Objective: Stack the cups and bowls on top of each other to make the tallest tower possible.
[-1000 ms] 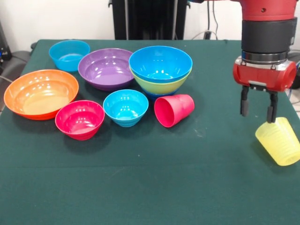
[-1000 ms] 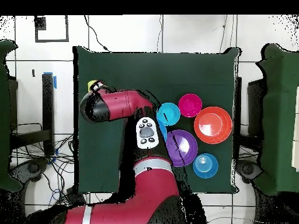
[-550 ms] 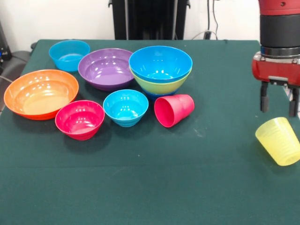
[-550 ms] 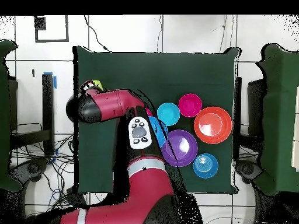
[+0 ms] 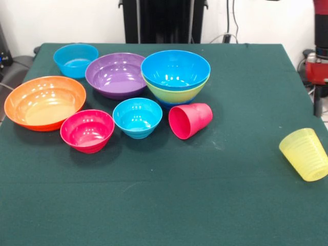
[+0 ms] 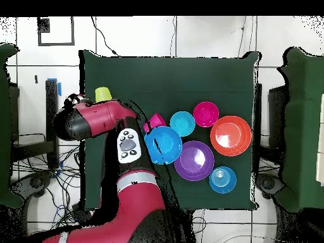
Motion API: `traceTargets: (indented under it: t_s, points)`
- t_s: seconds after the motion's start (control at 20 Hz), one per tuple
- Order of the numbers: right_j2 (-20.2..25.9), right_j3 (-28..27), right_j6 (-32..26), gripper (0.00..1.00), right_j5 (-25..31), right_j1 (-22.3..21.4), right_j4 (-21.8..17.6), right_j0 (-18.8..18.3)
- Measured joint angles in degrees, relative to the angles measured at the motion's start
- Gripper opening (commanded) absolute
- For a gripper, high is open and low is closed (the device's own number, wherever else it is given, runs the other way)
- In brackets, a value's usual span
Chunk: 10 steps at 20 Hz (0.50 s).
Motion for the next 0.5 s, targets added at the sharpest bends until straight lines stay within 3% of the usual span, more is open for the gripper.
traceTargets:
  t_s: [0.5]
  points:
    - [-2.52, -3.23, 0.00, 1.00, 0.00, 2.24, 0.01, 5.59]
